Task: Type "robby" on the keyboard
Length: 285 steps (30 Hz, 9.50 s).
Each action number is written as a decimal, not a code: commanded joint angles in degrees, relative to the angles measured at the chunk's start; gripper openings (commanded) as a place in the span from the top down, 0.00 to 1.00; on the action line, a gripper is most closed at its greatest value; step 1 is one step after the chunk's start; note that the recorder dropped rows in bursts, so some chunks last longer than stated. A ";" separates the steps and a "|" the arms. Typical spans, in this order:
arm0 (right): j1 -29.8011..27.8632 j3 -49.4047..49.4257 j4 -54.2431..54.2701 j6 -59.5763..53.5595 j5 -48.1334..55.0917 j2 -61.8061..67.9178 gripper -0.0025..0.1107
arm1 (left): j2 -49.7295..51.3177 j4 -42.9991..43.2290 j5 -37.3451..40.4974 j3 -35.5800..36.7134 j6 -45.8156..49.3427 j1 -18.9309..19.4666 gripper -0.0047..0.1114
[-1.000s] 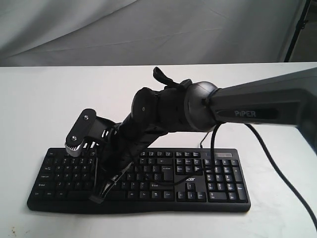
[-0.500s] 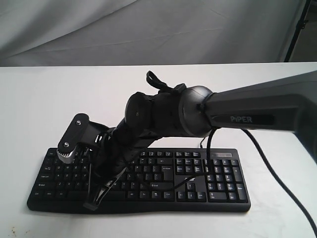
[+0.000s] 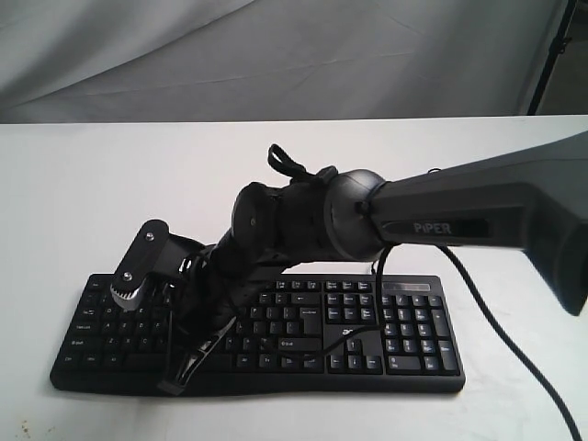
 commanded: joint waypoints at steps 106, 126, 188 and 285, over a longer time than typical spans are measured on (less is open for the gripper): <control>-4.28 -3.64 1.73 -3.17 -0.83 1.38 0.98 | -0.20 0.27 -0.31 0.25 -0.16 -0.36 0.96; -4.38 -3.64 1.74 -3.17 -0.83 -1.72 0.98 | -0.20 0.27 -0.31 0.25 -0.16 -0.36 0.96; -37.09 64.94 40.27 -4.28 -45.75 -105.16 0.98 | -0.20 0.27 -0.31 0.25 -0.16 -0.36 0.96; -42.25 80.47 -35.53 59.23 -8.48 -123.23 0.98 | -0.20 0.27 -0.31 0.25 -0.16 -0.36 0.96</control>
